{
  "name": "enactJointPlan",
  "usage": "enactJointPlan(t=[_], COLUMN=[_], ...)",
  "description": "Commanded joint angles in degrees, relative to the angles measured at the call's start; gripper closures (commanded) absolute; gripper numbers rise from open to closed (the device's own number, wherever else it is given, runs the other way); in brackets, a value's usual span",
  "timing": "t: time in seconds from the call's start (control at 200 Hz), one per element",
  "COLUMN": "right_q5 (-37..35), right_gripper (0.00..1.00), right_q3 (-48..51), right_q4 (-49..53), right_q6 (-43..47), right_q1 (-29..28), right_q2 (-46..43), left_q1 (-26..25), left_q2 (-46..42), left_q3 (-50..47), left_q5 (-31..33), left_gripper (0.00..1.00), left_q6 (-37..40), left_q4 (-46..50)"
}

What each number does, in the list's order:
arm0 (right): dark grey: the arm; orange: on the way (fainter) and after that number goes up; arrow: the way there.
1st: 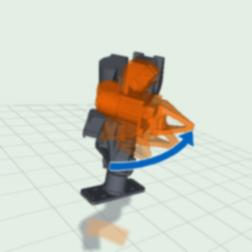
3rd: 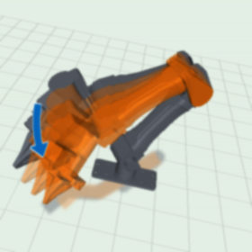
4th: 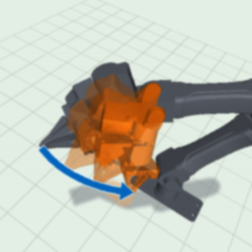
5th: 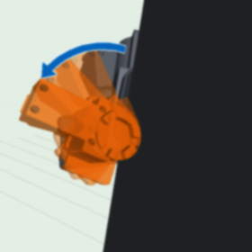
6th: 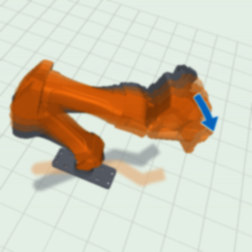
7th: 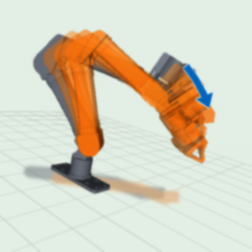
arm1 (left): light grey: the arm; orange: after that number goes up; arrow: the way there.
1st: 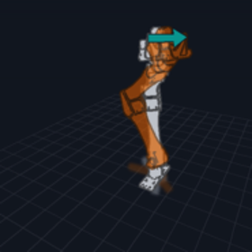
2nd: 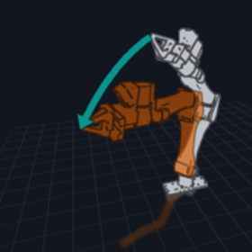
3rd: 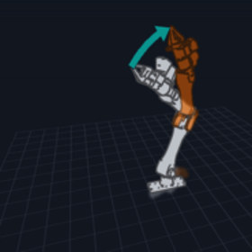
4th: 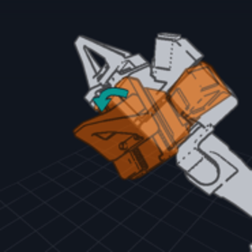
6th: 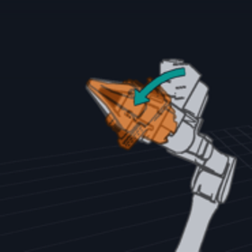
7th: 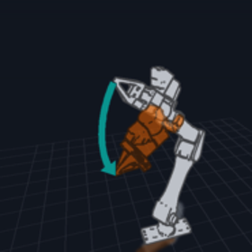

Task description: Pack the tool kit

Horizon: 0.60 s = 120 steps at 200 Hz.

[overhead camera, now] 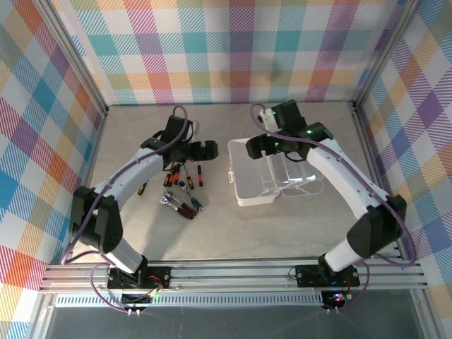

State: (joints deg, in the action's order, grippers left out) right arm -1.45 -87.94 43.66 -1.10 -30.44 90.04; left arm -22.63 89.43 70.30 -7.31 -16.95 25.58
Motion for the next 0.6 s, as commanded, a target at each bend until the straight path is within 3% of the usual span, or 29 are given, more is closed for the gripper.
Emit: enactJointPlan(t=[0.0,0.18,0.305,0.595], right_q5=[3.53,6.55,8.25,13.41], right_gripper=[0.10,0.15,0.25,0.38], right_q3=[-3.82,-15.24,-26.84,-62.83], right_q4=[-0.84,-0.36,1.03,9.02], right_q6=[1.56,1.80,3.04,10.68], right_q1=[-3.29,-5.66,-5.86,-5.86], right_q2=[5.02,16.48,26.67,55.14], left_q1=[1.80,3.03,4.02,7.66], left_q2=[-3.82,-9.37,-10.56,-10.70], left_q3=[-7.39,-13.15,-13.59,-14.35], left_q5=[5.81,6.01,9.53,11.04], left_gripper=[0.00,0.00,0.00,0.00], left_q6=[-2.81,-2.11,-3.08,-2.50], left_q4=[3.23,3.66,8.21,11.68])
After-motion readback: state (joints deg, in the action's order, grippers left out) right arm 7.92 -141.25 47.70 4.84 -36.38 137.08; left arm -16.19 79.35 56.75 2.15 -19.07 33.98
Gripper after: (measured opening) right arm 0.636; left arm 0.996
